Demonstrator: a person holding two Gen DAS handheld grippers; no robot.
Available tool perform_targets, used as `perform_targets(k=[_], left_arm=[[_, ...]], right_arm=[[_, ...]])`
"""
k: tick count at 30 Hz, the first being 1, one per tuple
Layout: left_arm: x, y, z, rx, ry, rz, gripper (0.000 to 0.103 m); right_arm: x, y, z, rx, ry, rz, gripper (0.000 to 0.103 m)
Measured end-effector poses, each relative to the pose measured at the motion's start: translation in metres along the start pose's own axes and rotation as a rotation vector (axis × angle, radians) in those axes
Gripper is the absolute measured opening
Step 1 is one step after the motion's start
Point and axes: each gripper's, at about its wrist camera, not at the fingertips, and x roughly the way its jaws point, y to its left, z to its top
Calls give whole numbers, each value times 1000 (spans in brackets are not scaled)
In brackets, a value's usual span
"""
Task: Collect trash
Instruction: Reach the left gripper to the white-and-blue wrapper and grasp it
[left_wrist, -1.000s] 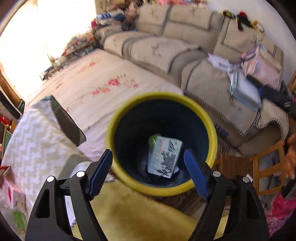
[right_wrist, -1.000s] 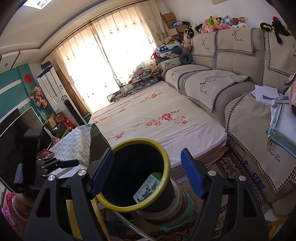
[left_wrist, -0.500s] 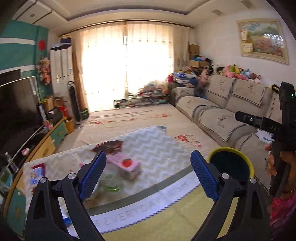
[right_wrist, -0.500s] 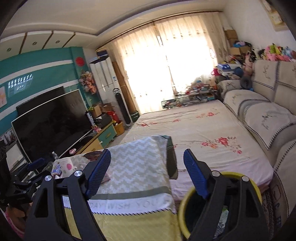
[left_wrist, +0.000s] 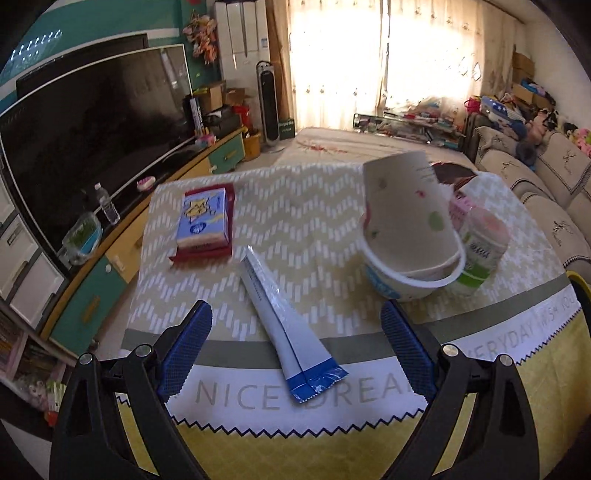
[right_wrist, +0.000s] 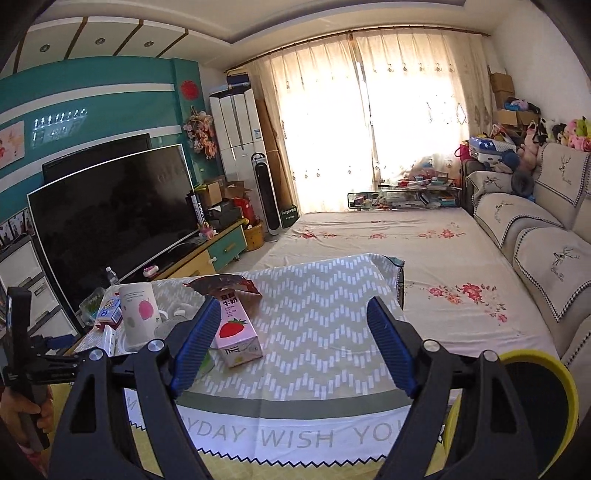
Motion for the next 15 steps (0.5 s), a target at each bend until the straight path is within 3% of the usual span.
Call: perform_targets(k=[6, 15], left_arm=[[37, 4, -9, -65, 120, 45, 87], [62, 18, -1, -111, 171, 67, 81]], right_arm=[[12, 0, -6, 9, 30, 0, 78], [14, 14, -11, -32, 41, 21, 80]])
